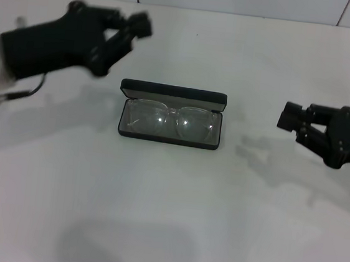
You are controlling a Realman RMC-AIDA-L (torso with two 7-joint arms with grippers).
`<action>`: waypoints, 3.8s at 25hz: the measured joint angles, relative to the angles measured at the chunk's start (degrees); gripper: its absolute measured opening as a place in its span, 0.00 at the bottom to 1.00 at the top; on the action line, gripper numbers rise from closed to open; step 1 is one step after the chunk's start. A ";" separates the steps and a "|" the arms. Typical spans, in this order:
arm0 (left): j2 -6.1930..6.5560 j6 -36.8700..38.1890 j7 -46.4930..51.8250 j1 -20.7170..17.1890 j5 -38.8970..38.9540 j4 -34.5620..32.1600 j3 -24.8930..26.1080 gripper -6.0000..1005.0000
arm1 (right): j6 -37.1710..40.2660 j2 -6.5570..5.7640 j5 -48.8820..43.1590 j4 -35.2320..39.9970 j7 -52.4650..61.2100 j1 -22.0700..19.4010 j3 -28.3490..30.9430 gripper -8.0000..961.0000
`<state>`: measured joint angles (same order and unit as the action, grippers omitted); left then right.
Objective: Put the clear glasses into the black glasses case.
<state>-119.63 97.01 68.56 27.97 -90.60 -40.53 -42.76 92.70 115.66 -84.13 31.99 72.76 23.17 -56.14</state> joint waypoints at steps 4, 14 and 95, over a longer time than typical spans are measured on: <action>-0.02 -10.03 0.38 4.94 0.08 5.78 -0.19 0.07 | 0.30 0.07 0.17 -2.80 -2.03 -0.21 -0.26 0.26; -0.34 -29.96 0.59 9.88 1.38 10.47 -14.66 0.07 | 1.59 -0.07 0.12 -3.54 -4.15 -1.87 -0.13 0.27; 0.51 4.65 0.12 -22.36 5.51 -7.35 -18.17 0.70 | 2.54 0.54 -0.90 5.36 -12.22 5.00 -15.76 0.79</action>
<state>-119.12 101.66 68.68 5.61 -85.08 -47.88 -60.93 95.24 116.20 -85.02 37.35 60.54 28.17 -71.90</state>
